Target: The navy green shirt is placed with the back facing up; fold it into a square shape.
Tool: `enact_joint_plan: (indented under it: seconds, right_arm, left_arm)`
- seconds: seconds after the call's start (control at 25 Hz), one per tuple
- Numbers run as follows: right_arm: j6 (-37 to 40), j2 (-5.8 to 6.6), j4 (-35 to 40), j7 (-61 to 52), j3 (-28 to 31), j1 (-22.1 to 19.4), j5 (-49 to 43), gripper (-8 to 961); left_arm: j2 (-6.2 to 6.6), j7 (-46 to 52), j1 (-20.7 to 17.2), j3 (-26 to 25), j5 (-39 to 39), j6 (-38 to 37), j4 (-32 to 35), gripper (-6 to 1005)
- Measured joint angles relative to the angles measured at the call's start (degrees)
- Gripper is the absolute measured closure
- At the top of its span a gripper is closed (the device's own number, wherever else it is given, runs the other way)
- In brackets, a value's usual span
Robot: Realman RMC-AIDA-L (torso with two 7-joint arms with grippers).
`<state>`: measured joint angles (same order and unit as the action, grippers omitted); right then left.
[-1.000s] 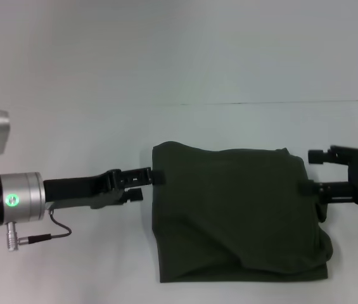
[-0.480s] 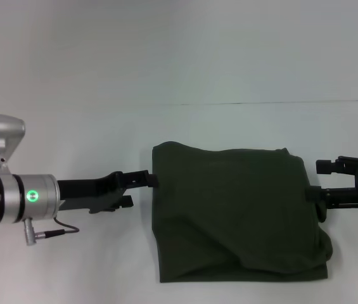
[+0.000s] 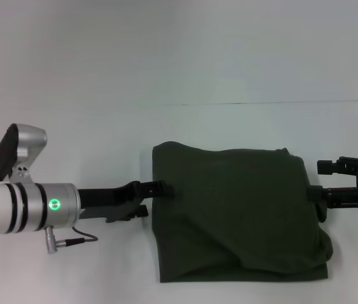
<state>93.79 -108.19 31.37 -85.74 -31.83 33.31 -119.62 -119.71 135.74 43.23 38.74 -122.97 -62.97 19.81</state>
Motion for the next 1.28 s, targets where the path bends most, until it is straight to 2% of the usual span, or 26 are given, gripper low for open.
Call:
enact_joint_plan:
  seconds: [0.32, 0.6, 1.28]
  right_arm:
    - [0.1, 0.06, -0.2, 0.0, 0.0, -0.1, 0.0, 29]
    - [0.2, 0.12, -0.3, 0.0, 0.2, -0.4, 0.0, 28]
    - [0.4, 0.18, -0.3, 0.0, 0.6, -0.8, 0.1, 29]
  left_arm:
    - [-1.52, 0.0, 0.4, 1.3, -0.1, 2.4, -0.1, 49]
    - [-2.37, 0.2, 1.5, 1.2, 0.3, 2.6, -0.8, 49]
    - [-2.55, 0.5, 1.8, 0.6, 0.5, 2.9, -0.8, 85]
